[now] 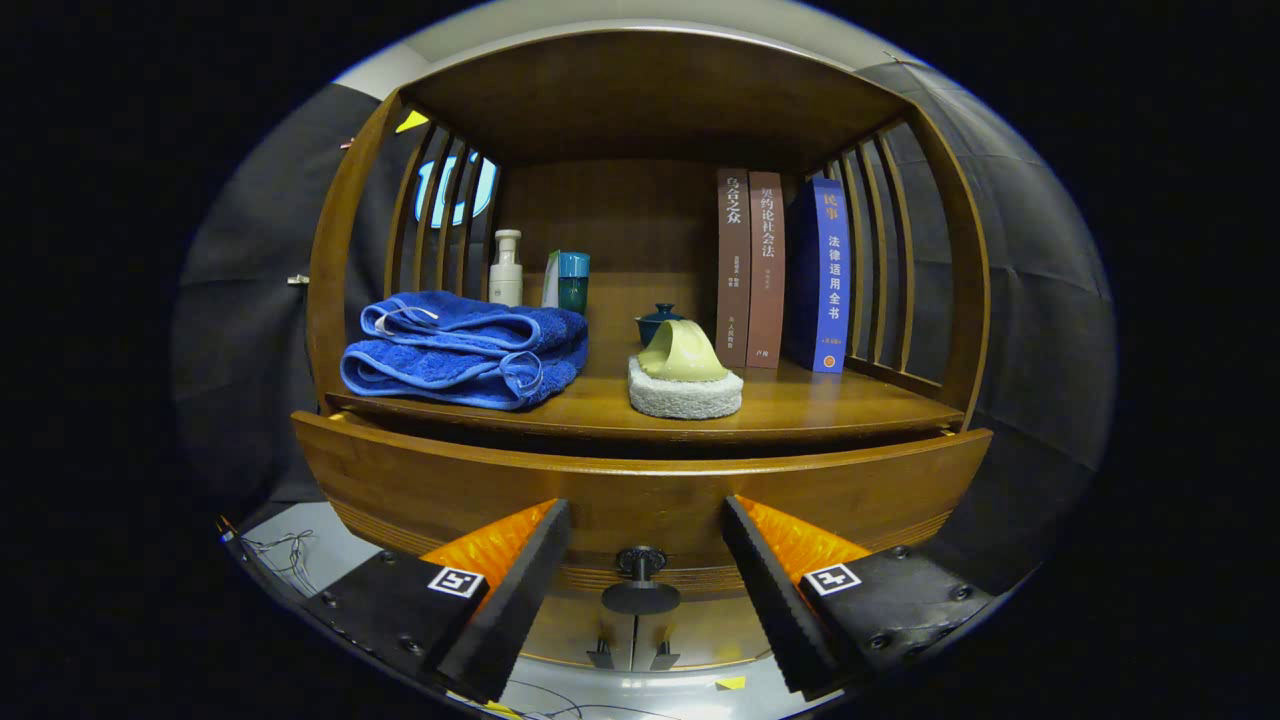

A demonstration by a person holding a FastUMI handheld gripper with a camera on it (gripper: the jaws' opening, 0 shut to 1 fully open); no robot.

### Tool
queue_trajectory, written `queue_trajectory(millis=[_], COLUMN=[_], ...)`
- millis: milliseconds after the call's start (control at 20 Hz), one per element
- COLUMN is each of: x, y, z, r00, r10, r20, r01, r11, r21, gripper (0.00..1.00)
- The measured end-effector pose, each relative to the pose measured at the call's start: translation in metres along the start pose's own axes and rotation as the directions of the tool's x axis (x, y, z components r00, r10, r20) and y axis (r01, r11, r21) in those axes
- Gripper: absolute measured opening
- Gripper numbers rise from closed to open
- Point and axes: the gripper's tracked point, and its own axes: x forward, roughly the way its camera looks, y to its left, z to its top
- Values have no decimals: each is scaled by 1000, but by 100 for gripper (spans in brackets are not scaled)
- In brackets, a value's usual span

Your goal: Pull open the drawer, take out the items inside it, and place them on the countertop above the cabinet.

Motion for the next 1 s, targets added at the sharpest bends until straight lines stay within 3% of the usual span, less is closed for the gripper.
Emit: queue_trajectory(millis=[250,650,1000], x=[21,19,-23], y=[0,-1,-3], z=[3,3,37], r00=[1000,999,997], r10=[-3,-48,-69], r20=[-3,-18,-34], r01=[3,48,68], r11=[1000,999,997], r21=[-13,-24,-21], gripper=[100,99,100])
